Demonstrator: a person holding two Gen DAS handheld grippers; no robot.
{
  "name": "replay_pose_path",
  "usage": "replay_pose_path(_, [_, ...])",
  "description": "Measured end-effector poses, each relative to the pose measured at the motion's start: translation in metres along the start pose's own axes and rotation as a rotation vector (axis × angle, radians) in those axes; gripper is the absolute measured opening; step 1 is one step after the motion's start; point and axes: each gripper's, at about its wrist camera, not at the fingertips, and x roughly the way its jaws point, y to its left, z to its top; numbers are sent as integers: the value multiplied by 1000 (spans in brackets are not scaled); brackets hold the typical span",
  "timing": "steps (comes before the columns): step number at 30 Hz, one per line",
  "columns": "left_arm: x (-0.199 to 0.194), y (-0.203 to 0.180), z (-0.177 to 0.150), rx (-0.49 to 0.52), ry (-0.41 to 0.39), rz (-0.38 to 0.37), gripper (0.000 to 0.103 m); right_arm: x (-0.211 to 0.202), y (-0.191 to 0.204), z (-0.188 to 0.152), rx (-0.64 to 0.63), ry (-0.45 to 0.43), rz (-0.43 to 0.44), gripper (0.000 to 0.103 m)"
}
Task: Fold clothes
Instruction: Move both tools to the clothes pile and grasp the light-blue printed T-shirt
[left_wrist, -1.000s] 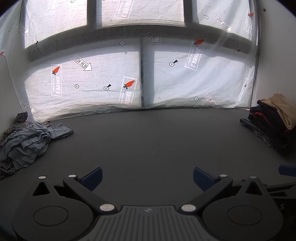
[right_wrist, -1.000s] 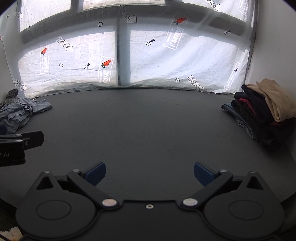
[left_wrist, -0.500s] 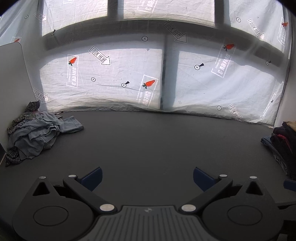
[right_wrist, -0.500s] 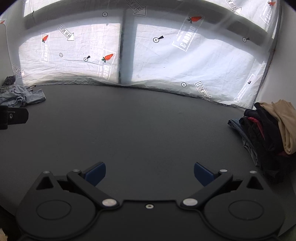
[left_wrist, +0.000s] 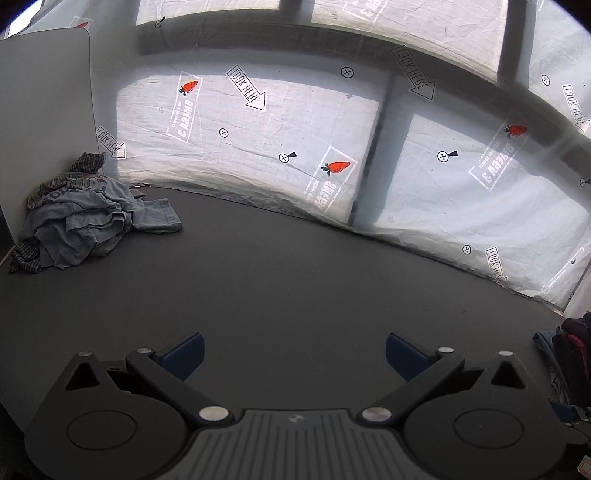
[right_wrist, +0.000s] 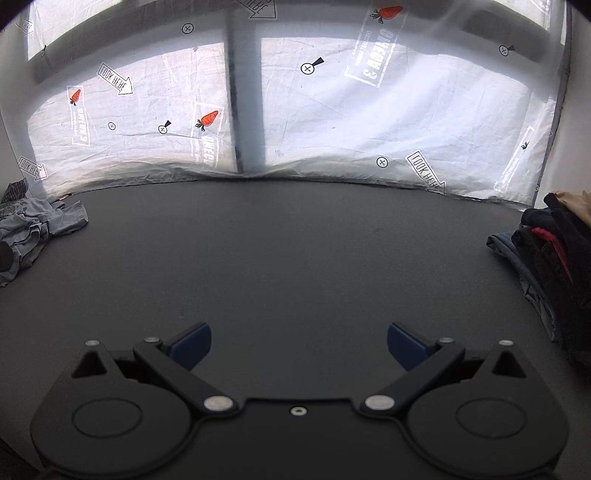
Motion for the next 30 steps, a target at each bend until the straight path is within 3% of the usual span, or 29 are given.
replay_pose_path(7, [25,34,23,5,26,-30,103,26,32,19,22,42,37,103])
replay_pose_path(17, [89,114,66,-65,24,-15,103,81,122,60,4,20,82,103])
replay_pose_path(23, [141,174,91,-78,63,43,103,125,196,87,-101,52,122,103])
replay_pose_path(30, [213,253,120,-128,118,150,102,186,273,109,-137,114,246,103])
